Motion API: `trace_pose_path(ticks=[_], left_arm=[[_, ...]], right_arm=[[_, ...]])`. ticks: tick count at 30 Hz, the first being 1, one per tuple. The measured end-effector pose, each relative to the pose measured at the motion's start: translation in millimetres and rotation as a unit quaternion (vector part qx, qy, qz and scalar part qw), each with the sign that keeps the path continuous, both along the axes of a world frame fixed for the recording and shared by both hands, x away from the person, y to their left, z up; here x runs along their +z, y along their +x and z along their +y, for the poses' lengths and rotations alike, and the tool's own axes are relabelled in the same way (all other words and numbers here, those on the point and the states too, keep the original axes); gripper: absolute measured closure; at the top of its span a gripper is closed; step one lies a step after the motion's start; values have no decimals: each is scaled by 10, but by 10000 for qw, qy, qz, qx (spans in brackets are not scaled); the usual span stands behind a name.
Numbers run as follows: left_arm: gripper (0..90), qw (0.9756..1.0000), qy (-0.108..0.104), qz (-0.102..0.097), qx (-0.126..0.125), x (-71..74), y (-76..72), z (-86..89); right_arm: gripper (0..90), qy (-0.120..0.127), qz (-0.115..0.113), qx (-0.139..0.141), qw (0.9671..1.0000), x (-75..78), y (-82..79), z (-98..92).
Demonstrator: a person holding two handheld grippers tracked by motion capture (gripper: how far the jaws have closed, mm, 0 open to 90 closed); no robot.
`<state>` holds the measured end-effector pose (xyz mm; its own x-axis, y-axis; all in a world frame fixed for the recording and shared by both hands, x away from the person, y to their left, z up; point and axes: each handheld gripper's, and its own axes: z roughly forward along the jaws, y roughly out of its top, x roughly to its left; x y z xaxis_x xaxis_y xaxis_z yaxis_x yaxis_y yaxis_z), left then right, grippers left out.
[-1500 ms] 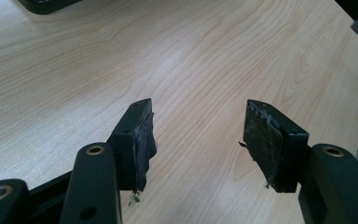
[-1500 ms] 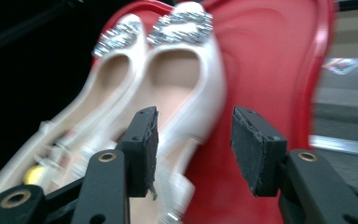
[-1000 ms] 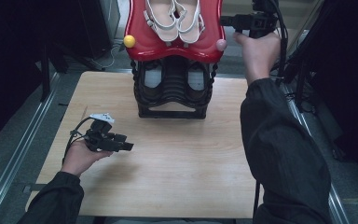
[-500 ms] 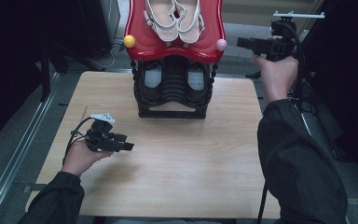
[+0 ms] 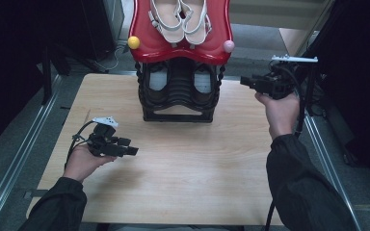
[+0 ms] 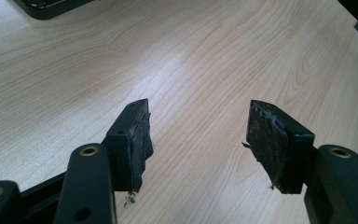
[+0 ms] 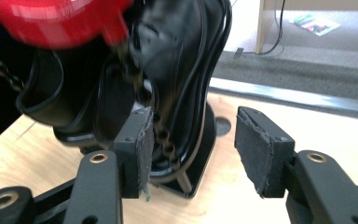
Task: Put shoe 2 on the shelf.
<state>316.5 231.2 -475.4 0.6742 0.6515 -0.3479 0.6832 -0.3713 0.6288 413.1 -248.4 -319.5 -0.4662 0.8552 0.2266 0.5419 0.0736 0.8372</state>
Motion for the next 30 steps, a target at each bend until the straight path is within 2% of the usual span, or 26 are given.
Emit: trace_pose_path(ticks=[5, 8, 12, 13, 14, 15, 18, 19, 20, 21, 22, 23, 24, 25, 30], left_arm=[[399, 10000, -7, 12, 3, -2, -1, -5], [399, 10000, -15, 17, 10, -3, -3, -8], [398, 10000, -11, 8, -8, -7, -2, -10], [397, 10000, -10, 6, -3, -6, -3, -8], [397, 10000, -10, 6, -3, -6, -3, -8], [397, 10000, -13, 9, -2, -7, -3, -8], [396, 10000, -9, 12, 0, -11, -1, -11], [396, 10000, -15, 17, 6, -11, -3, -14], [396, 10000, -18, 15, 5, -11, -3, -16], [395, 10000, -16, 15, 0, -12, -3, -17], [395, 10000, 5, 11, -5, -12, -2, -18], [394, 10000, -11, 18, -26, -14, 0, -21], [394, 10000, -12, 15, -52, -16, 0, -26], [394, 9999, -1, -52, -91, -10, -10, -45], [392, 9998, -15, -94, -165, -7, -12, -72]], right_arm=[[477, -9, 87, 181, 9998, -270, -137, 9], [475, -9, 116, 234, 9997, -333, -180, 27], [470, 172, 118, 352, 9992, -453, -254, 43], [476, 151, 8, 376, 9992, -510, -297, 45], [476, 151, 8, 376, 9992, -510, -297, 45], [476, 88, 40, 460, 9989, -609, -339, 55], [475, 106, 102, 536, 9985, -696, -372, 64], [474, 119, 163, 562, 9982, -799, -414, 73], [474, 119, 163, 562, 9982, -799, -414, 73], [468, 106, 200, 587, 9980, -878, -453, 83], [468, 106, 200, 587, 9980, -878, -453, 83], [466, 118, 220, 623, 9977, -964, -498, 110], [466, 118, 220, 623, 9977, -964, -498, 110], [465, 68, 250, 714, 9971, -1061, -541, 149], [464, 34, 313, 869, 9957, -1212, -616, 215]])
